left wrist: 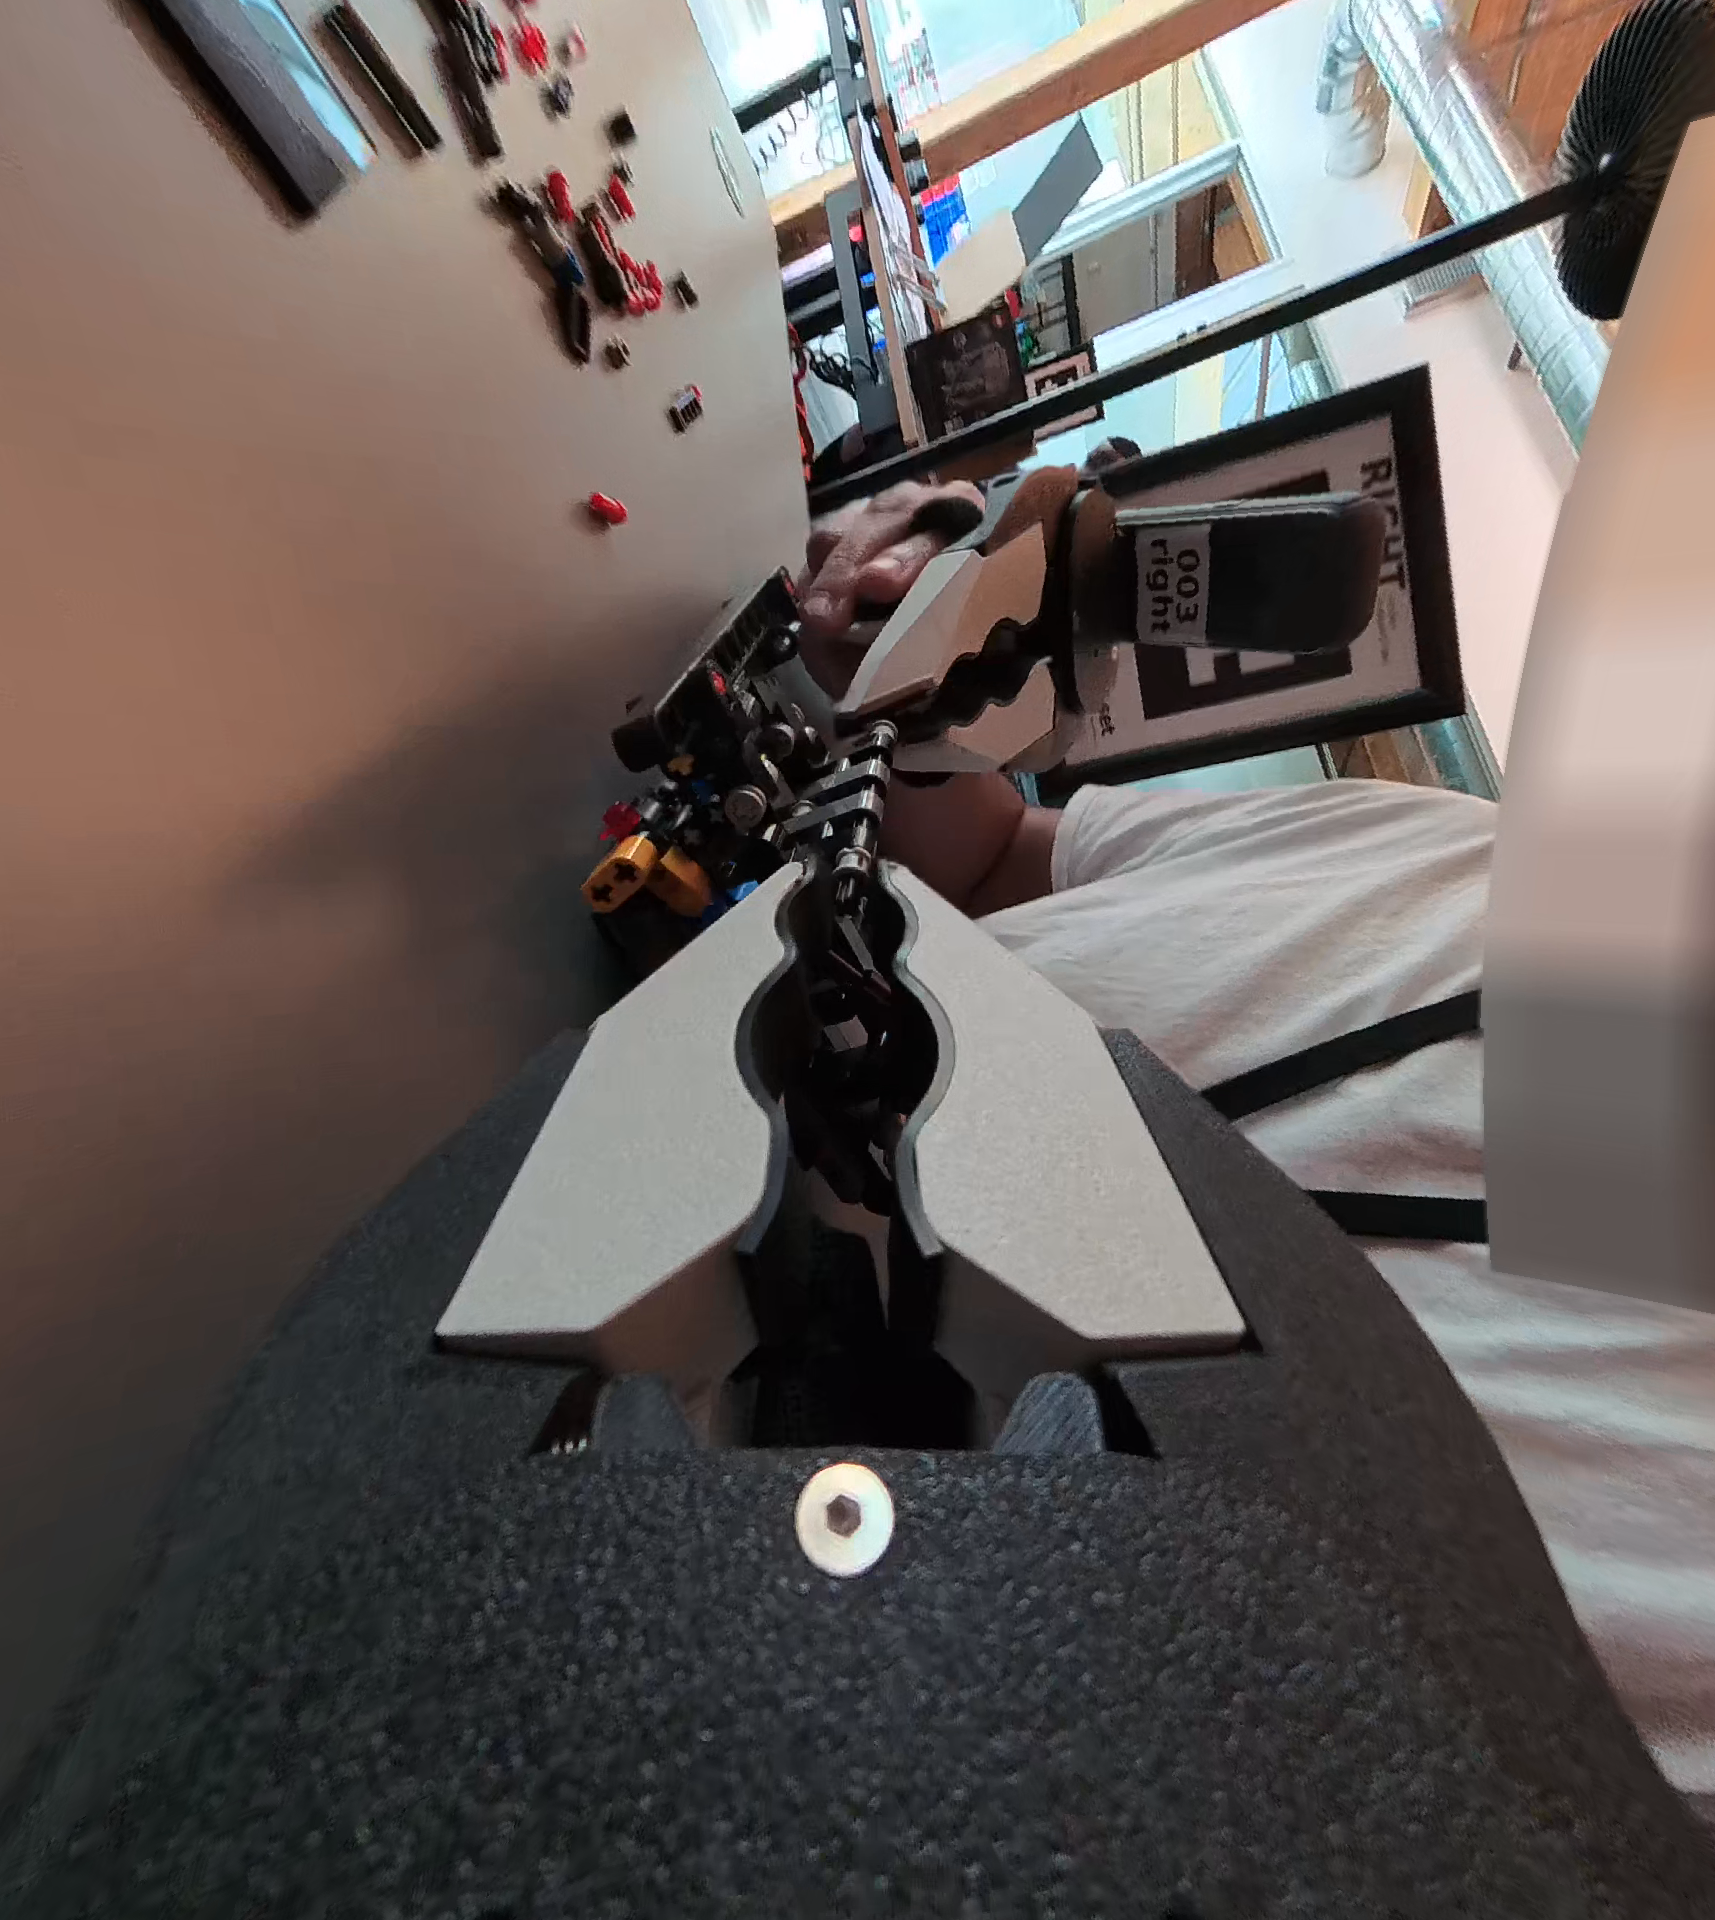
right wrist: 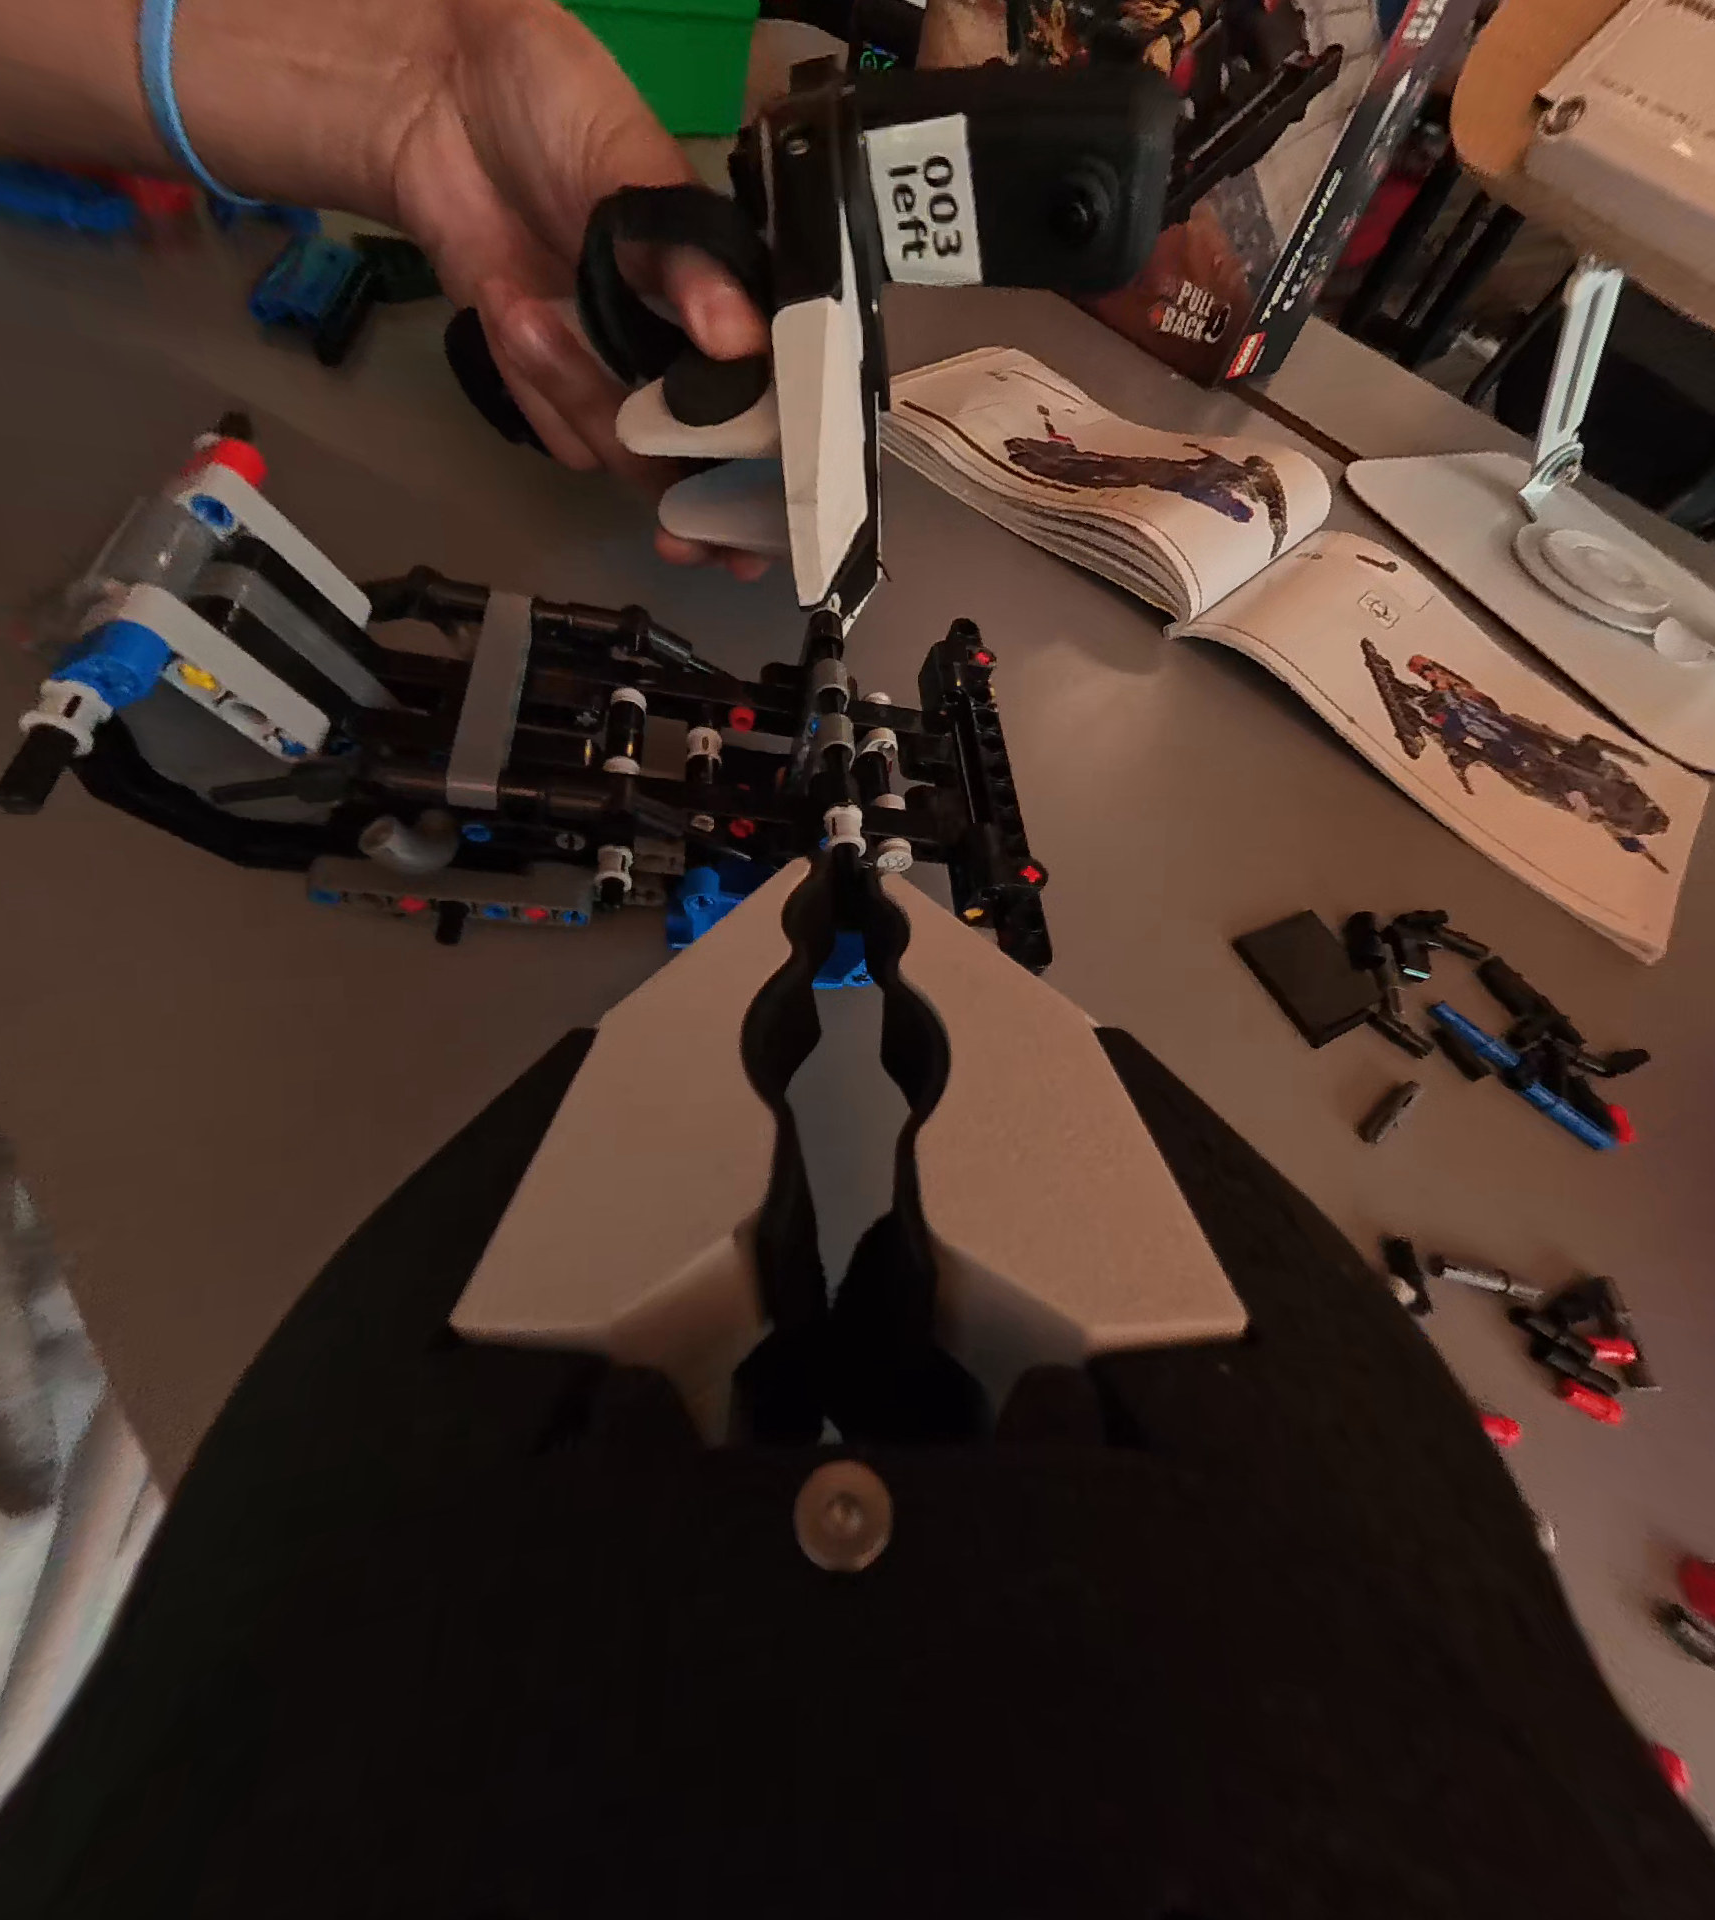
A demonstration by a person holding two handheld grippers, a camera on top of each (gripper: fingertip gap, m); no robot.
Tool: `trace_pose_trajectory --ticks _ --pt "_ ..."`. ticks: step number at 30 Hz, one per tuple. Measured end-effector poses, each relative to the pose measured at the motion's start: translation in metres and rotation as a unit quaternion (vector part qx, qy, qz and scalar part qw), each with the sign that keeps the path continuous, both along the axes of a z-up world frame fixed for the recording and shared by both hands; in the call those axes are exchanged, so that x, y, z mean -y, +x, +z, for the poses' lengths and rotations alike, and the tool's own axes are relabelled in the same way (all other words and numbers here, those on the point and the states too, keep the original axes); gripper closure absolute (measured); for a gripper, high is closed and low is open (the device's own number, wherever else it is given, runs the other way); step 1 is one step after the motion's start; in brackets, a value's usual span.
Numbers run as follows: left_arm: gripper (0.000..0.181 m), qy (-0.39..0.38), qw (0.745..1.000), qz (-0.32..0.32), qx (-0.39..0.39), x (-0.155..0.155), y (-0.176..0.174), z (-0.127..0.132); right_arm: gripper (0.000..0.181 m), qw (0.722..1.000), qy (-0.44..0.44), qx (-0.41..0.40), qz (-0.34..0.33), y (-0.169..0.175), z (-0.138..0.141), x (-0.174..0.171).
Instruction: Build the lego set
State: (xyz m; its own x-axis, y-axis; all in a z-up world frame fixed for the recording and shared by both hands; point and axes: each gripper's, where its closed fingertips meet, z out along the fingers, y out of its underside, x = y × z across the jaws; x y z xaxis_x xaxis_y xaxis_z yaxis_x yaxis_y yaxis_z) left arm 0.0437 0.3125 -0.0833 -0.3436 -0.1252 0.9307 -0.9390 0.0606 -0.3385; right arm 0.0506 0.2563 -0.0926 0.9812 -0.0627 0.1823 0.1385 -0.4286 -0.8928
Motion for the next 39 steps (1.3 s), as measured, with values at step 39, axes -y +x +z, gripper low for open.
trace_pose_trajectory --ticks 39 --pt "0.161 0.182 0.934 0.202 0.232 -0.004 0.011 -0.017 0.178 0.999 0.003 -0.034 0.018 0.018 0.003 -0.009"
